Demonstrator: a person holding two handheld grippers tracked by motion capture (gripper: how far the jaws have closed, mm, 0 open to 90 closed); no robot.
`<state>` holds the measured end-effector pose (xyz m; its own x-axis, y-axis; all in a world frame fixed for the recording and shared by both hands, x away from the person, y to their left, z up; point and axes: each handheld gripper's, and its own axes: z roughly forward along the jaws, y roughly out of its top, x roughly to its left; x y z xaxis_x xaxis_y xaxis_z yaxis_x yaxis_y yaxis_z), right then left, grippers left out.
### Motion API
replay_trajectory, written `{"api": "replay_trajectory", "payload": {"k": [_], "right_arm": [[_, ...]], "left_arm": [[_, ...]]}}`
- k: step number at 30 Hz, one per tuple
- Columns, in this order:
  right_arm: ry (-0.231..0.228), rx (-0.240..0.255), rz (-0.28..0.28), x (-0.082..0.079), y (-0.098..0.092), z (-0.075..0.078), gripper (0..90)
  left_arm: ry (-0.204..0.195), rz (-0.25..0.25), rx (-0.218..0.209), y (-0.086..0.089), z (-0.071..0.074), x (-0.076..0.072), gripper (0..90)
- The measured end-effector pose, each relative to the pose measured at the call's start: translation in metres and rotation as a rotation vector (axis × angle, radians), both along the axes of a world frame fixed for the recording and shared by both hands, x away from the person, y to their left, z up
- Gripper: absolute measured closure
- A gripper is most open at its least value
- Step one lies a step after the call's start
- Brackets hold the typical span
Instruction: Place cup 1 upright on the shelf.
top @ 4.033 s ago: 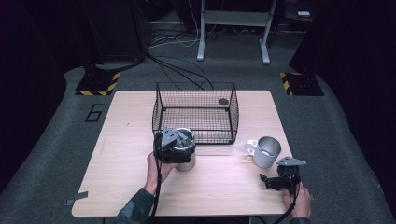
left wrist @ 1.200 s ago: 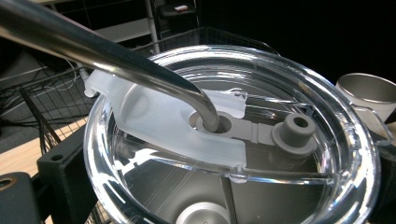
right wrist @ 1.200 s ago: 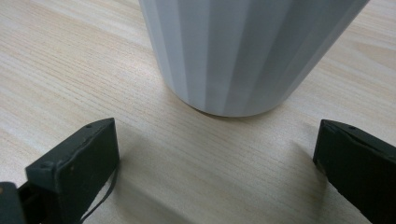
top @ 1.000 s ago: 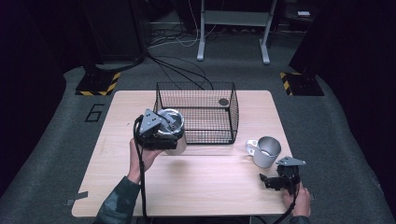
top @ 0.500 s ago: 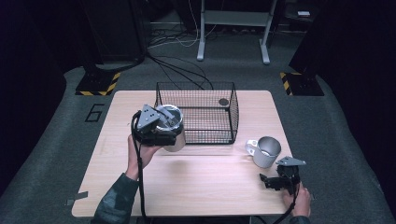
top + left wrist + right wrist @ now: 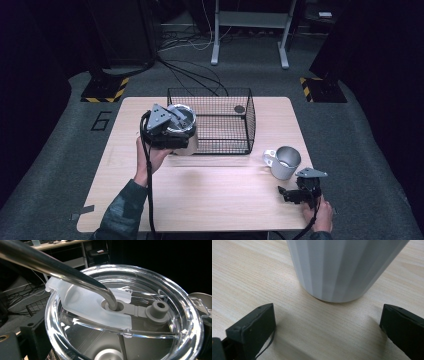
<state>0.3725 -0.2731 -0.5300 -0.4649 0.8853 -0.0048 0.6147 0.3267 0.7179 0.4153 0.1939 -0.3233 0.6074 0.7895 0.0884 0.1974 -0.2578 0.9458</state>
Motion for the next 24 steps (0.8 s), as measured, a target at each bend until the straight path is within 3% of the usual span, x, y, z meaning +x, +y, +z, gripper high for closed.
{"api": "replay_trajectory", "payload": {"k": [16, 24], "right_arm": [[0.000, 0.000, 0.001, 0.000, 0.000, 0.000, 0.0], [0.001, 0.000, 0.000, 0.000, 0.000, 0.000, 0.0]], "left_arm": [[-0.007, 0.013, 0.028, -0.006, 0.013, 0.018, 3.9], [0.003, 0.022, 0.032, -0.008, 0.015, 0.035, 3.9]]}}
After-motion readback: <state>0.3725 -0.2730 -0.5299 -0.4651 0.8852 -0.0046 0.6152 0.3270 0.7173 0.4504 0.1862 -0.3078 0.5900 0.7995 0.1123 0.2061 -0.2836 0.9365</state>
